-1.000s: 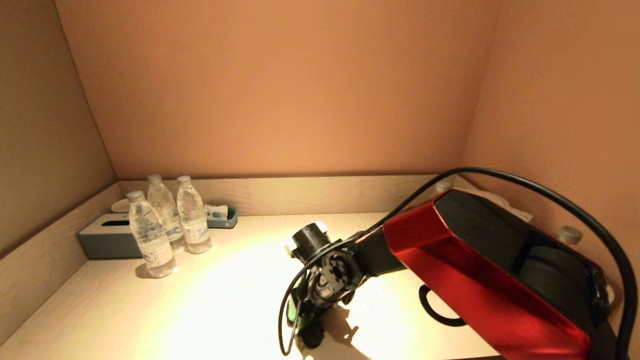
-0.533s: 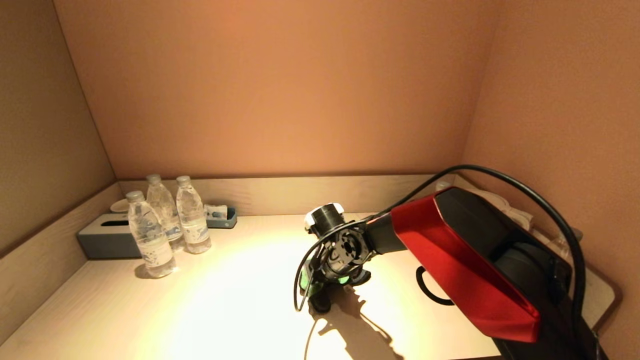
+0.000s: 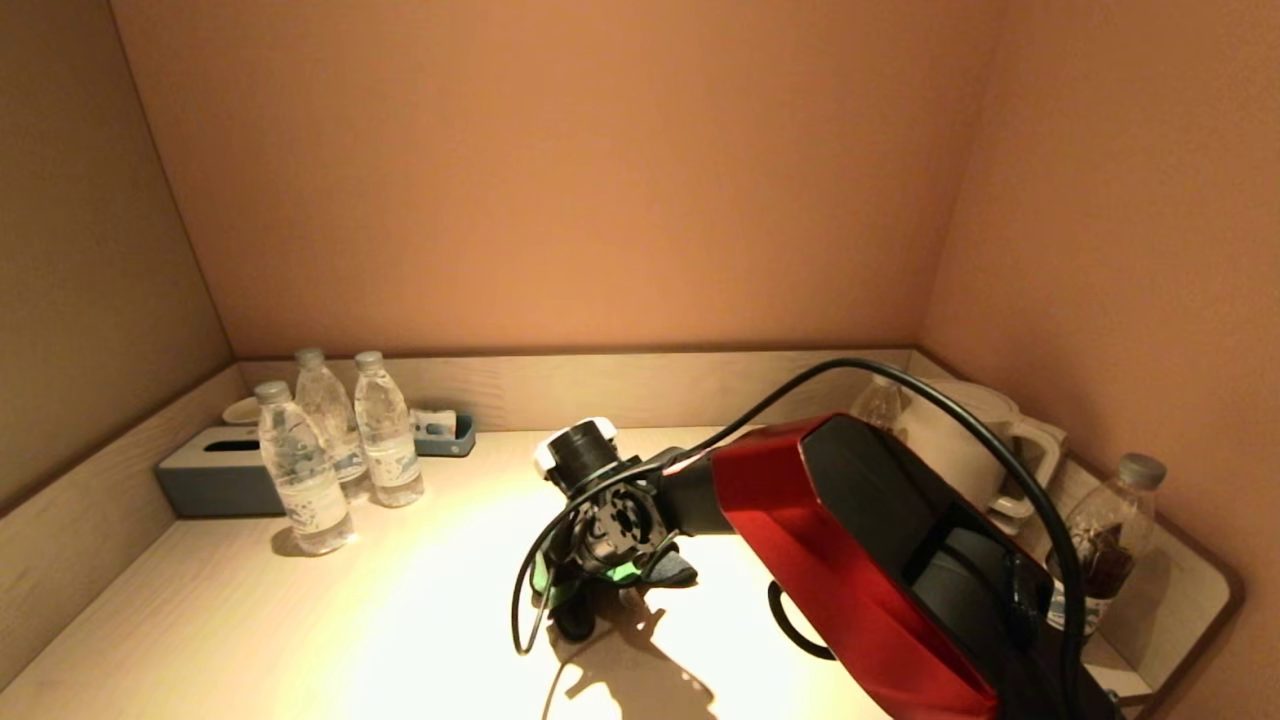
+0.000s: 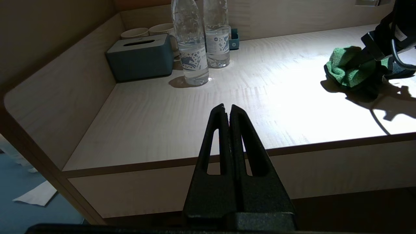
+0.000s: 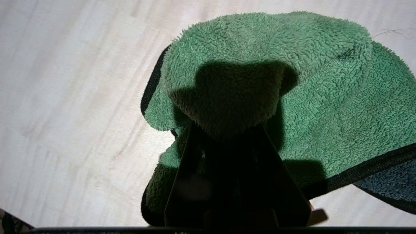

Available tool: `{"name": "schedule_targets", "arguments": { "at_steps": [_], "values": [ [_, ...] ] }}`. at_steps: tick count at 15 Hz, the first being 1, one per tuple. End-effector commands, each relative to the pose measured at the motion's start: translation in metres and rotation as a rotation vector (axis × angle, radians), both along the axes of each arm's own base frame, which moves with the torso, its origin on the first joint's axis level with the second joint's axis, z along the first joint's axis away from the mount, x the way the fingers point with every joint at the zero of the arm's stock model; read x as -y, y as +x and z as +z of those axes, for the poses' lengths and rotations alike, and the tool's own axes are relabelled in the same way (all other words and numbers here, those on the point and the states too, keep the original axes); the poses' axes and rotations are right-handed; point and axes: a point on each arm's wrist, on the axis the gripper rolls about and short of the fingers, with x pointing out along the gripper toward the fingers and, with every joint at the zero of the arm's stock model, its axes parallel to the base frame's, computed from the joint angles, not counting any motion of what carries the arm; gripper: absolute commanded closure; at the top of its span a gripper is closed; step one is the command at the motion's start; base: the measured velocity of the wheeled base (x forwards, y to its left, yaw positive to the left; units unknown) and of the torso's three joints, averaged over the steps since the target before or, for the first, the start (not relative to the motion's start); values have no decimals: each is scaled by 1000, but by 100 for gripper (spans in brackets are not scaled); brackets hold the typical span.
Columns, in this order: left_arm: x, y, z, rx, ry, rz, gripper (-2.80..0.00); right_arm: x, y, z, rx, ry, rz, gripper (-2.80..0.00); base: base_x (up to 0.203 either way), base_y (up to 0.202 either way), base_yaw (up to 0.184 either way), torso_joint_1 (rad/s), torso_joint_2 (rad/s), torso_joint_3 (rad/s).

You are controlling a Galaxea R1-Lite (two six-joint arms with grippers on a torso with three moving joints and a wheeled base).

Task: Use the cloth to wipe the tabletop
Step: Sweep the stains on the table

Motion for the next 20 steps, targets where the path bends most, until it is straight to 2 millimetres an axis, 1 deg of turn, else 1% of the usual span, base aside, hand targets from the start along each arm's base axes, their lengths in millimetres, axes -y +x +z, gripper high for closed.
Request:
{"name": "schedule_targets", "arguments": {
  "at_steps": [1, 3, 4, 6, 7, 9, 10, 11, 13, 15, 17, 19, 20],
  "values": [
    [0, 0, 0, -2, 0, -1, 0, -13, -13, 3, -5, 7, 25, 0, 0, 0, 0, 0, 0, 0],
    [0, 0, 0, 0, 0, 1, 0, -28, -42, 12, -37, 1, 65, 0, 0, 0, 0, 0, 0, 0],
    [0, 0, 0, 0, 0, 1, 0, -30, -55, 15, -56, -9, 81, 0, 0, 0, 0, 0, 0, 0],
    [0, 0, 0, 0, 0, 1, 0, -31, -62, 18, -61, -10, 90, 0, 0, 0, 0, 0, 0, 0],
    [0, 0, 0, 0, 0, 1, 0, -26, -71, 19, -75, -25, 96, 0, 0, 0, 0, 0, 0, 0],
    [0, 0, 0, 0, 0, 1, 0, -8, -87, 14, -124, -79, 96, 0, 0, 0, 0, 0, 0, 0],
    [0, 0, 0, 0, 0, 1, 0, 2, -89, 14, -127, -85, 85, 0, 0, 0, 0, 0, 0, 0],
    [0, 0, 0, 0, 0, 1, 0, 14, -85, 12, -123, -86, 63, 0, 0, 0, 0, 0, 0, 0],
    [0, 0, 0, 0, 0, 1, 0, 46, -67, 16, -96, -83, 4, 0, 0, 0, 0, 0, 0, 0],
    [0, 0, 0, -2, 0, 1, 0, 69, -55, 28, -73, -69, -49, 0, 0, 0, 0, 0, 0, 0],
    [0, 0, 0, 0, 0, -1, 0, 87, -52, 46, -45, -46, -87, 0, 0, 0, 0, 0, 0, 0],
    [0, 0, 0, 0, 0, 1, 0, 101, -54, 62, -19, -31, -114, 0, 0, 0, 0, 0, 0, 0],
    [0, 0, 0, 0, 0, 1, 0, 102, -54, 62, -19, -31, -116, 0, 0, 0, 0, 0, 0, 0]
  ]
}}
